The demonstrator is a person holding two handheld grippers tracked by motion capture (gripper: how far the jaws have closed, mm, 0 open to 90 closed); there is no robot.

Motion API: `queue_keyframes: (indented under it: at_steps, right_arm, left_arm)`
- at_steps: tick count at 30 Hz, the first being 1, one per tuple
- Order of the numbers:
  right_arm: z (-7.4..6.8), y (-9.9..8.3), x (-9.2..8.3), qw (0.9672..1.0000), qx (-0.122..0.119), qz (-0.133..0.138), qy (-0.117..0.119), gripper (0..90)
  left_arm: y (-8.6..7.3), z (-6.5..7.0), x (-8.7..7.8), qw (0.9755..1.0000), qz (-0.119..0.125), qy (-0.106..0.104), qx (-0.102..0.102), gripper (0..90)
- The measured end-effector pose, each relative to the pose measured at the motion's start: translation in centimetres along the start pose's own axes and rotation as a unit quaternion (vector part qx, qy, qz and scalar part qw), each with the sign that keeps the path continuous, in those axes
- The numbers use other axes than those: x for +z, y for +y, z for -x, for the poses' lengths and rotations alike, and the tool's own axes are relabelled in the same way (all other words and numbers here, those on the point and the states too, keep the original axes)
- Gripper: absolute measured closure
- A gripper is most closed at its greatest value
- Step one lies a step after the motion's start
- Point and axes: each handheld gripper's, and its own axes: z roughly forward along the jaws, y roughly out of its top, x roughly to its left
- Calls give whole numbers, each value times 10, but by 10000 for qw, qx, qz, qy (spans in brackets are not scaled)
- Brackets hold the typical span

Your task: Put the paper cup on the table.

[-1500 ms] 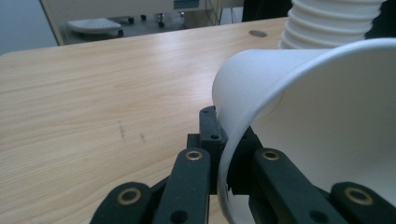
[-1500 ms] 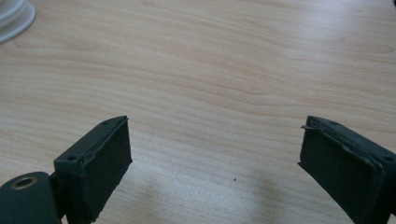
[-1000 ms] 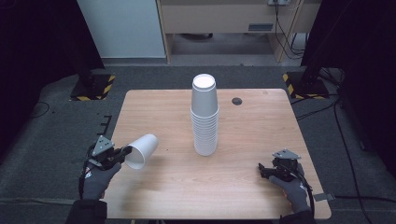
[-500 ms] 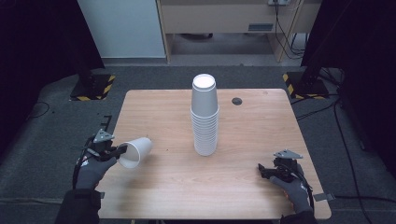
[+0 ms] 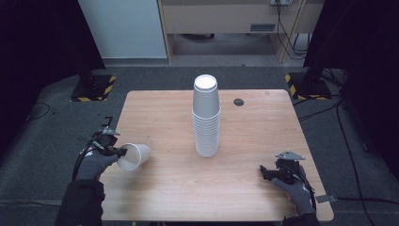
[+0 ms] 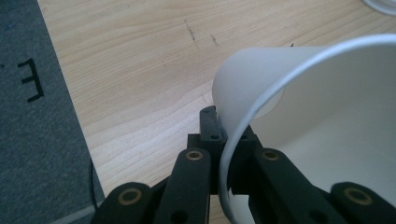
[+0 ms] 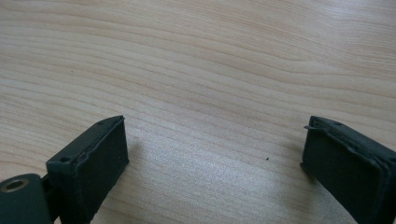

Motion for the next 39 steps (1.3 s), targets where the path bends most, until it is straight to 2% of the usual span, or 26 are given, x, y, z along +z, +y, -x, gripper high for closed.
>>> queue_keyframes:
  at_steps: [5,8,9,10,18,22,23,26,31,33,35,39]
  right_arm:
    - [0,0,0,10000,8,0,-6,70]
    - [0,0,0,10000,8,0,-5,70]
    - [0,0,0,10000,10,-1,-3,69]
    - [0,0,0,10000,10,-1,-3,69]
    - [0,0,0,10000,11,-4,-5,67]
    - [0,0,0,10000,13,-4,-5,68]
    - [0,0,0,10000,13,-4,-5,68]
    - [0,0,0,10000,13,-4,-5,67]
    - [0,0,0,10000,14,-4,-5,68]
    - [0,0,0,10000,13,-4,-5,68]
    - [0,0,0,10000,12,-3,-6,67]
    - [0,0,0,10000,12,-4,-6,68]
  left_arm:
    - [10,0,0,9985,-529,57,149,871]
    - [14,0,2,9976,-688,-1,113,872]
    - [17,0,4,9963,-847,6,111,872]
    - [17,0,4,9963,-847,6,111,872]
    - [24,9,16,9864,-1641,-102,-21,871]
    - [28,10,22,9851,-1711,-120,-107,871]
    - [29,10,22,9842,-1762,-137,-117,871]
    - [31,9,23,9842,-1766,-118,-100,866]
    - [30,11,29,9890,-1464,-81,-198,819]
    - [29,11,30,9893,-1440,-85,-213,811]
    - [28,11,30,9908,-1326,-110,-246,786]
    - [28,8,24,9950,-939,-129,-303,675]
